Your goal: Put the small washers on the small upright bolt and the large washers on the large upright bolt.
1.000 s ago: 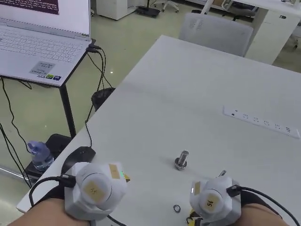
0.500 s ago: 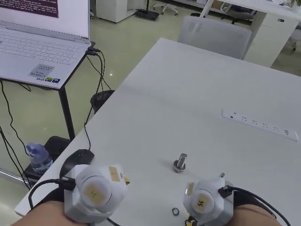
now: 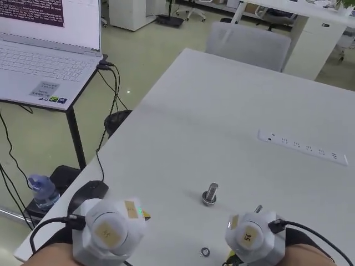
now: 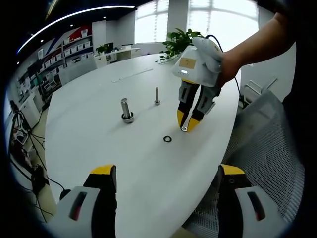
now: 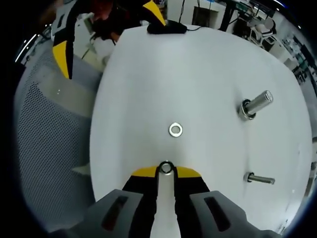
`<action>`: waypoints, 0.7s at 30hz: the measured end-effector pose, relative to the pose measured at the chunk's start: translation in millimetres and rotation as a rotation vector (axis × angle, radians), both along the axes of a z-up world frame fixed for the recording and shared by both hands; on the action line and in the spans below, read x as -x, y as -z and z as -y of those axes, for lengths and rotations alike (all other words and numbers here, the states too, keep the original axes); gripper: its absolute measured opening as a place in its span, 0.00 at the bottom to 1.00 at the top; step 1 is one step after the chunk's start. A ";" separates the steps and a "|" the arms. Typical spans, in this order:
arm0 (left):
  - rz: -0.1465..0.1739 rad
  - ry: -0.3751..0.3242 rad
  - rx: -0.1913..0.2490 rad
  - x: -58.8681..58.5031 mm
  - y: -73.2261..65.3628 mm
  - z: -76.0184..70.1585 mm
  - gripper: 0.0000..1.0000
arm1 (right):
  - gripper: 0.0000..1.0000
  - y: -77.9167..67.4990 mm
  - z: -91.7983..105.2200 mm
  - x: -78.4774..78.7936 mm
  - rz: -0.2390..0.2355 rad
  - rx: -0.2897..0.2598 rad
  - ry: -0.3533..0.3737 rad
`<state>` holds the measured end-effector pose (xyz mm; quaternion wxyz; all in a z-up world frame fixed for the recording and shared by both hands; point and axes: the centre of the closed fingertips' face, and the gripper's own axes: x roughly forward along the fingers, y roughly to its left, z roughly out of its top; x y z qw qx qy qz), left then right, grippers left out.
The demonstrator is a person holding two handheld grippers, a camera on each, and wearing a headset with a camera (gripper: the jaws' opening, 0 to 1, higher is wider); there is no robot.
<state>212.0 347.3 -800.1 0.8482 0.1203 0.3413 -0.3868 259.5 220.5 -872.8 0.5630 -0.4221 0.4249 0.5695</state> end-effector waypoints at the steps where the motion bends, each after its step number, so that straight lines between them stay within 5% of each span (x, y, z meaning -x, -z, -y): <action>1: 0.003 0.001 0.000 -0.5 -0.6 0.6 0.85 | 0.12 -1.2 2.3 -1.0 -0.002 0.001 0.006; 13: 0.024 0.005 0.003 -5.0 -0.1 3.1 0.87 | 0.12 -20.4 52.1 -27.8 0.021 0.030 0.091; 21: 0.008 0.021 -0.014 -1.3 7.6 2.6 0.88 | 0.12 -31.8 71.5 -47.6 0.033 0.027 0.155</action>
